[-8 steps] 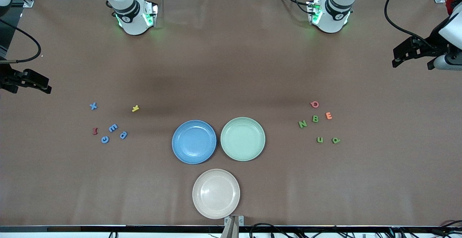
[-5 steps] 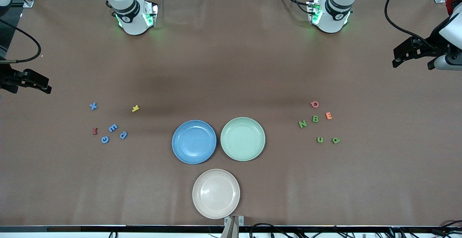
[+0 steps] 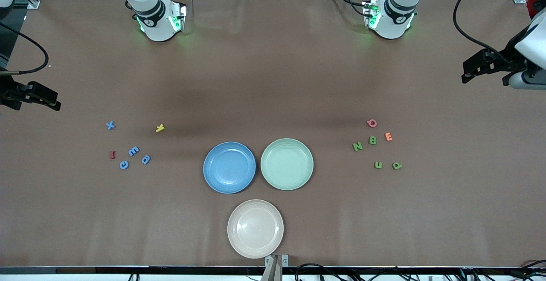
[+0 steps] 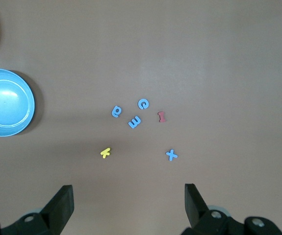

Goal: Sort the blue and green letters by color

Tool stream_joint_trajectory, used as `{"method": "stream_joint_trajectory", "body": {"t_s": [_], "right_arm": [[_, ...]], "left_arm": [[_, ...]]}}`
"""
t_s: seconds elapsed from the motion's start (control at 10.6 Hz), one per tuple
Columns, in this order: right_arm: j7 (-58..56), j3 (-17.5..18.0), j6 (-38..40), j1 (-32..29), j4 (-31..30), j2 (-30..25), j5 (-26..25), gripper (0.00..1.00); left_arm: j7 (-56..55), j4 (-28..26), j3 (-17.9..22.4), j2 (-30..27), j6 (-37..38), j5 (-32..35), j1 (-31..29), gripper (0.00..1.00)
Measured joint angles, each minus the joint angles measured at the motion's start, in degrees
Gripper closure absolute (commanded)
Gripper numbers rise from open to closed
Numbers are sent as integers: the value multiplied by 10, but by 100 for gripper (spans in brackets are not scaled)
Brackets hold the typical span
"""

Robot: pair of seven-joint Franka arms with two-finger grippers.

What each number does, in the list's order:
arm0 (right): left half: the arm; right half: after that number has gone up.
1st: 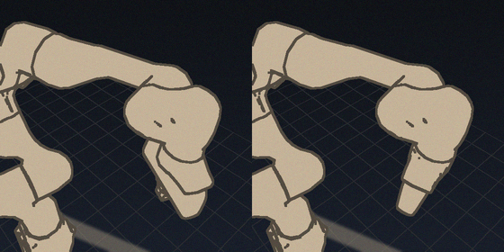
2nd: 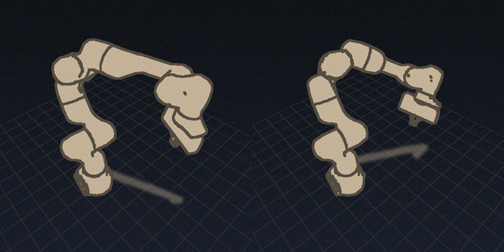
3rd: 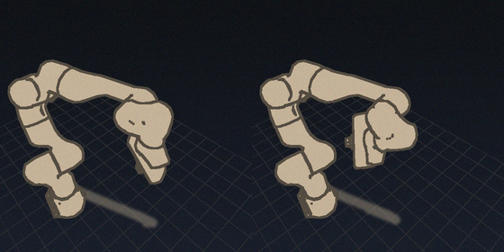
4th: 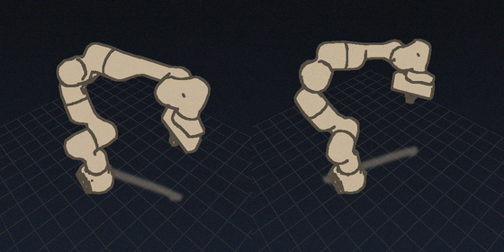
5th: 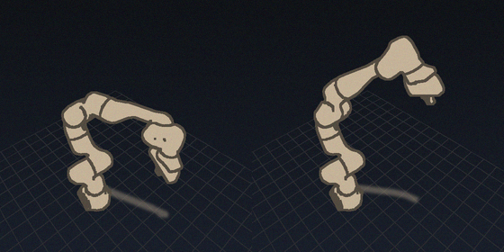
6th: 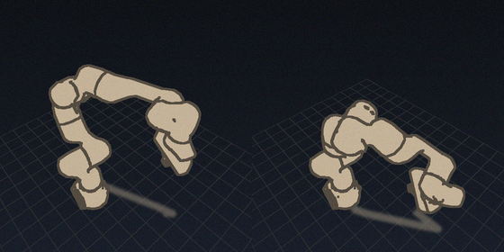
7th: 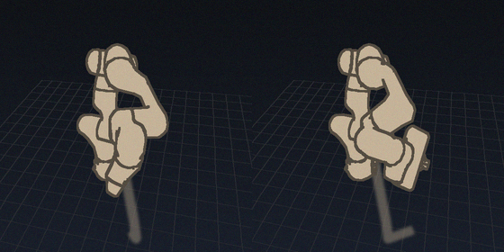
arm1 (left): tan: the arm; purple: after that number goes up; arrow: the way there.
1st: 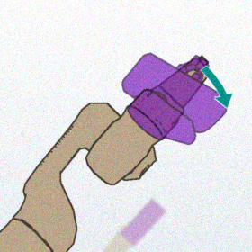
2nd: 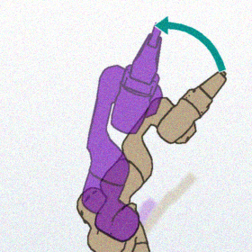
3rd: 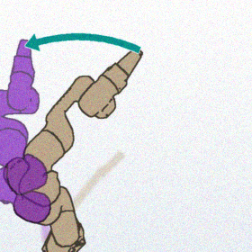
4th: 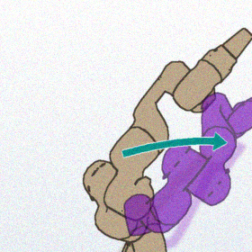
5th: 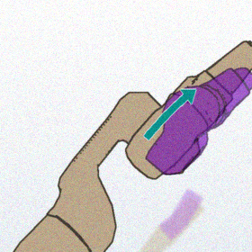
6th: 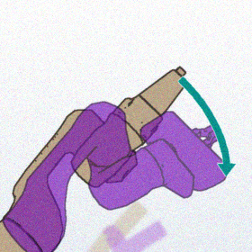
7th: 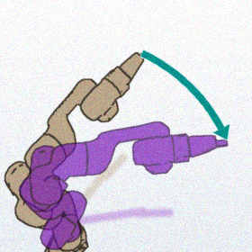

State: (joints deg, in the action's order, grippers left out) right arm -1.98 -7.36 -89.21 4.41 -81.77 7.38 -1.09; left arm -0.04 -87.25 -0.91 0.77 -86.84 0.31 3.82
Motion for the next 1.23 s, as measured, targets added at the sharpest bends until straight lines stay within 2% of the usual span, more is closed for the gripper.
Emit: {"method": "stream_joint_trajectory", "body": {"t_s": [0.47,0.85,1.04,1.23], "right_arm": [[0,0,0,0,0,1,0,0],[0,0,0,0,0,1,0,0],[0,0,0,0,0,1,0,0],[0,0,0,0,0,1,0,0]], "left_arm": [[-4,10,2,68,-53,0,0,0],[-4,19,4,89,-73,0,-1,0],[-9,19,7,101,-94,0,-16,0],[-26,15,10,142,-115,0,-34,0]]}}
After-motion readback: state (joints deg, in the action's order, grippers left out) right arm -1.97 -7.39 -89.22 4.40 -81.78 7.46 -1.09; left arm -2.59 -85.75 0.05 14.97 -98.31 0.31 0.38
